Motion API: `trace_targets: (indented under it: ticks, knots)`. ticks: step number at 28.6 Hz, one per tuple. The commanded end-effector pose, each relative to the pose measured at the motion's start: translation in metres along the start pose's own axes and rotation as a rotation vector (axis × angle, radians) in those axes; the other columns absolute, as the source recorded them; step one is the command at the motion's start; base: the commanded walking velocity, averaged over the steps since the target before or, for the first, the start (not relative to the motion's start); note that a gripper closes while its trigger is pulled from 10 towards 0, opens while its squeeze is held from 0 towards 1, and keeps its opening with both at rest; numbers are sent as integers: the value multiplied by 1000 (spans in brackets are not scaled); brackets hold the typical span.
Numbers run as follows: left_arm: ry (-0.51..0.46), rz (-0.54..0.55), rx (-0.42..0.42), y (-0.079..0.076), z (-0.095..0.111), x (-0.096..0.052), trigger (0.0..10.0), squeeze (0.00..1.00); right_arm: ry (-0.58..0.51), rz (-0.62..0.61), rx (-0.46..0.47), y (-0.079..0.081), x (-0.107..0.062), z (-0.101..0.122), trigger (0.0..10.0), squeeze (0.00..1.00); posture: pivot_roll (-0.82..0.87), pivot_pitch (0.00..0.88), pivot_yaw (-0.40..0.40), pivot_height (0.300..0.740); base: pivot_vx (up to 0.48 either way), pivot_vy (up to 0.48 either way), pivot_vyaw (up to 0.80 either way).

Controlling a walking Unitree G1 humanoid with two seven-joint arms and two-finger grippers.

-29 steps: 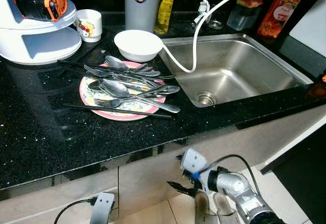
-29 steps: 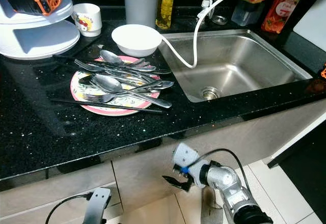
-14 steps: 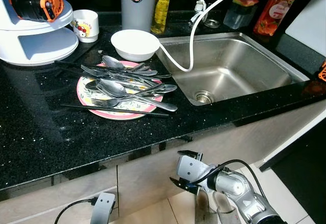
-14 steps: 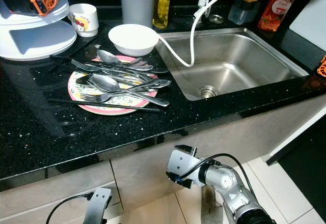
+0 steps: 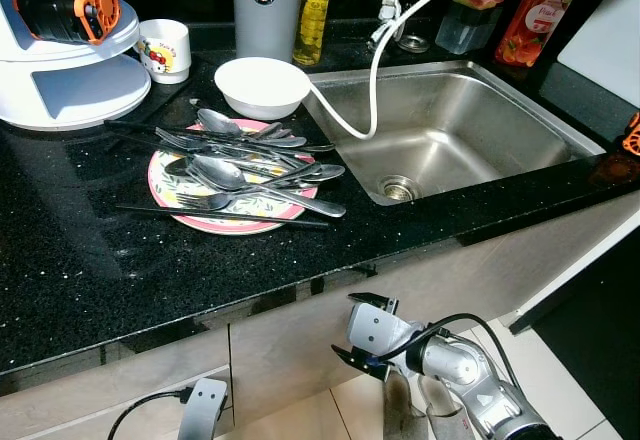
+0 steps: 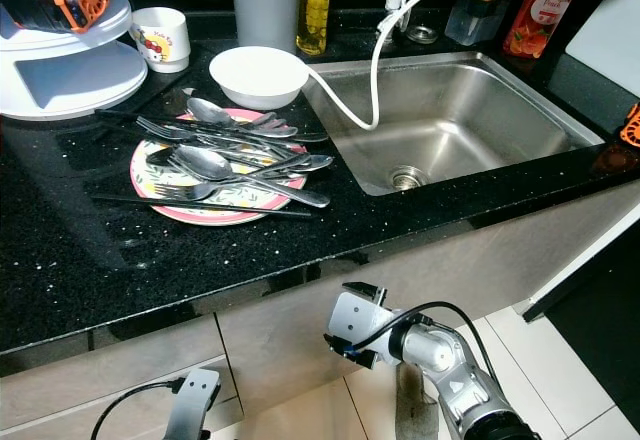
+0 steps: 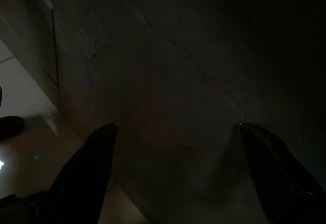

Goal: Kitchen organization

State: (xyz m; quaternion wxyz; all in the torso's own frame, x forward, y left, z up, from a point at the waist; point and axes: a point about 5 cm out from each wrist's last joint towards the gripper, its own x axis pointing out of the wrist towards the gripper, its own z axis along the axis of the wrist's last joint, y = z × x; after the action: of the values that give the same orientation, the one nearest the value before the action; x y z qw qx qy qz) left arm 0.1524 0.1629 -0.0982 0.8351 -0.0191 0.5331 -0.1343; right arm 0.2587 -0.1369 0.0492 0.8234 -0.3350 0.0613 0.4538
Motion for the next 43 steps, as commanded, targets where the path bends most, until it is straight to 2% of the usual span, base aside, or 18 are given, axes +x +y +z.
trace_targets:
  ticks: [1, 13, 22, 29, 43]
  knots:
    - [78, -12, 2, -4, -21, -1, 10000, 0, 0, -31, 7, -4, -1, 0, 10000, 0, -84, 70, -86, 740, 0, 0, 0]
    - [77, -24, -5, -7, -22, 0, 10000, 0, -5, -24, 6, -1, -4, 0, 10000, 0, -92, 84, -119, 740, 0, 0, 0]
    - [82, -19, -2, -3, -24, -2, 10000, 0, -9, -25, 6, 1, -1, 2, 10000, 0, -95, 94, -106, 740, 0, 0, 0]
    - [64, -16, 6, 0, -14, -1, 10000, 0, -8, -33, 16, -1, 2, 2, 10000, 0, -92, 81, -86, 740, 0, 0, 0]
    - [50, -13, 9, 0, -8, -1, 10000, 0, -9, -41, 26, -7, 4, 1, 10000, 0, -68, 56, -73, 740, 0, 0, 0]
